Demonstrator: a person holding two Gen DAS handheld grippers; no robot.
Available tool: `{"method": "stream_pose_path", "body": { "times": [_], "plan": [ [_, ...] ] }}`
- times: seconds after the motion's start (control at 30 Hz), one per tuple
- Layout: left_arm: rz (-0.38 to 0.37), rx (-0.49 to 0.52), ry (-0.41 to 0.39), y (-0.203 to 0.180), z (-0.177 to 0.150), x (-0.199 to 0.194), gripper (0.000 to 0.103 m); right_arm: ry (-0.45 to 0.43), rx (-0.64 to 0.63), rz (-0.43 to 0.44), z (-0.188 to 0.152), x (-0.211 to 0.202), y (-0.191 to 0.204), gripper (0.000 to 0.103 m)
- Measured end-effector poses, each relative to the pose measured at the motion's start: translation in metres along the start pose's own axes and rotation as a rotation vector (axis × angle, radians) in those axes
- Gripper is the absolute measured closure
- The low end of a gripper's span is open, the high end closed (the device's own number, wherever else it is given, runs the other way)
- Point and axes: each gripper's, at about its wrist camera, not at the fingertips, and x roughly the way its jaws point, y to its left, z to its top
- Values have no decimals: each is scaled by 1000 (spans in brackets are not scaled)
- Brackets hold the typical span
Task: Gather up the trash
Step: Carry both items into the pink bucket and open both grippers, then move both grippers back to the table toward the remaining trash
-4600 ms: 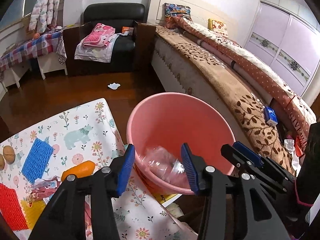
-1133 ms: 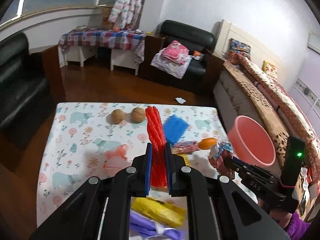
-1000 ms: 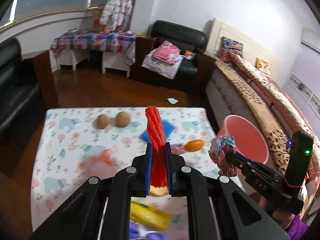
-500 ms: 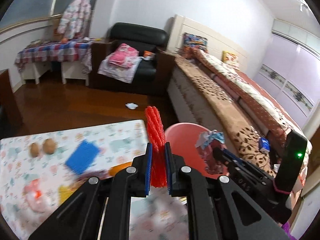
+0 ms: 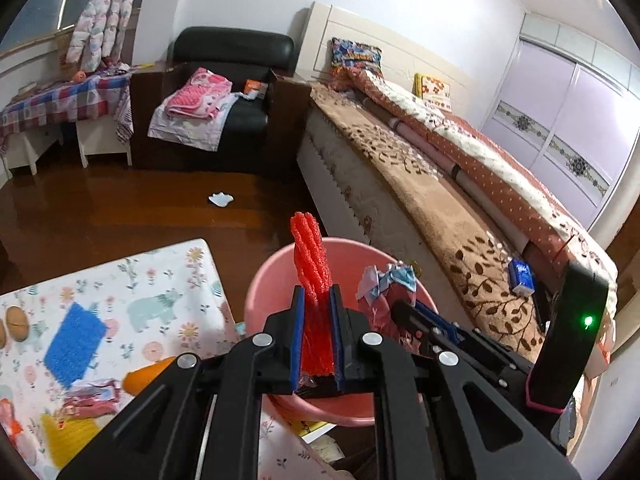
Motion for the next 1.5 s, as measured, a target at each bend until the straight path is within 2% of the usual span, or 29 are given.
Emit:
{"method": "stream_pose_path", "body": {
  "times": [0.17, 0.4, 0.43, 0.5, 0.6, 0.63, 0.7, 0.93, 1.13, 1.27, 1.37, 1.43, 1.5],
  "plan": [
    [7, 50, 37, -6, -10, 24, 92, 15, 12, -47, -7, 14, -12, 91],
    [1, 40, 99, -6, -23, 46, 89, 37, 19, -72, -13, 24, -17, 88],
    [2, 29, 109, -4, -25, 47, 88, 44, 26, -70, -15, 25, -18, 87],
    [4, 20, 113, -4, -26, 45, 73, 51, 40, -55, -16, 25, -20, 79],
    [19, 26, 78, -4, -26, 33, 60, 45, 33, -42, -15, 21, -18, 73],
    [25, 38, 65, -5, -26, 28, 59, 33, 25, -44, -14, 18, -16, 72],
    [36, 50, 52, -6, -25, 19, 58, 27, 20, -38, -11, 13, -14, 62],
    [55, 35, -9, -4, -22, -26, 57, -28, 44, 16, -10, -18, -6, 60],
    [78, 8, -79, 11, -22, -82, 57, -149, -39, 38, -10, -68, 27, 61],
    [139, -4, -134, 34, -25, -131, 57, -202, -102, 34, -13, -90, 49, 61],
    [201, -18, -171, 54, -32, -166, 56, -200, -140, 97, -19, -98, 67, 61],
    [245, -36, -190, 69, -39, -189, 51, -187, -165, 141, -24, -101, 79, 61],
    [283, -47, -201, 82, -49, -211, 49, -173, -189, 181, -28, -104, 94, 59]
  ]
}}
